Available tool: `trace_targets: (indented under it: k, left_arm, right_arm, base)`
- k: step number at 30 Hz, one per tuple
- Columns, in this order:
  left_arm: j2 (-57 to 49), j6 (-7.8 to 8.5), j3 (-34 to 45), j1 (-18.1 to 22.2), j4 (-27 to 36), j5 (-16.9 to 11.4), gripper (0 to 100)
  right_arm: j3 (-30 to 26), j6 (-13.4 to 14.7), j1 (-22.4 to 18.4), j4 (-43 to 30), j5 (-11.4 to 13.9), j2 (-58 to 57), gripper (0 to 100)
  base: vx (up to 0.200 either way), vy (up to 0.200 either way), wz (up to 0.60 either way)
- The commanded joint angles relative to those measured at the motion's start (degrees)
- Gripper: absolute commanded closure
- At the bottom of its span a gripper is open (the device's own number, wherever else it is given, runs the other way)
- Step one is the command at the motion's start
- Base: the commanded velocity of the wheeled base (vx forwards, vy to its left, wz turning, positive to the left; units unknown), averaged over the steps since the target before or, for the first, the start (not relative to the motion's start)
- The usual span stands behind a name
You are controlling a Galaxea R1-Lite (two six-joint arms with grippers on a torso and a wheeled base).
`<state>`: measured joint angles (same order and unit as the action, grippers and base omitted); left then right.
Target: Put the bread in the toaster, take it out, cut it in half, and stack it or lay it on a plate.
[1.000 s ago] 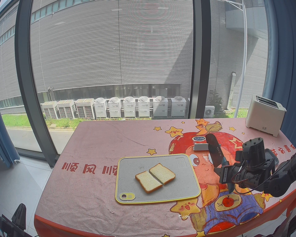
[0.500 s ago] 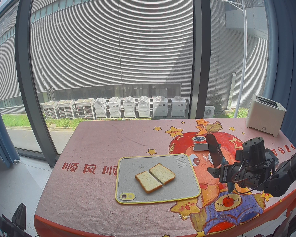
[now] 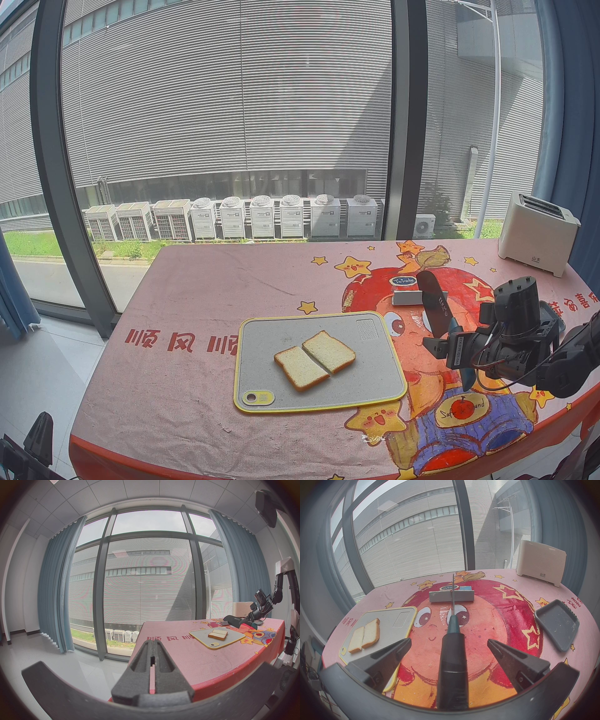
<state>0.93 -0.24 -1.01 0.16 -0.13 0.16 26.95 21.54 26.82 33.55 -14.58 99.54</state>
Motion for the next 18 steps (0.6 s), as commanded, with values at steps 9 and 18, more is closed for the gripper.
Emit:
trace_targets:
  k: [9, 18]
  left_arm:
    - [-0.93, -0.02, 1.01, 0.02, -0.04, 0.02, 100]
    - [-0.93, -0.02, 1.01, 0.02, 0.05, 0.02, 100]
  right_arm:
    - [0.47, -2.82, -0.72, 0.11, -0.98, -7.25, 0]
    - [0.56, -5.81, -3.26, 0.11, -0.89, -11.73, 0]
  base:
    - [0.0, 0.0, 0.0]
    - [0.0, 0.0, 0.0]
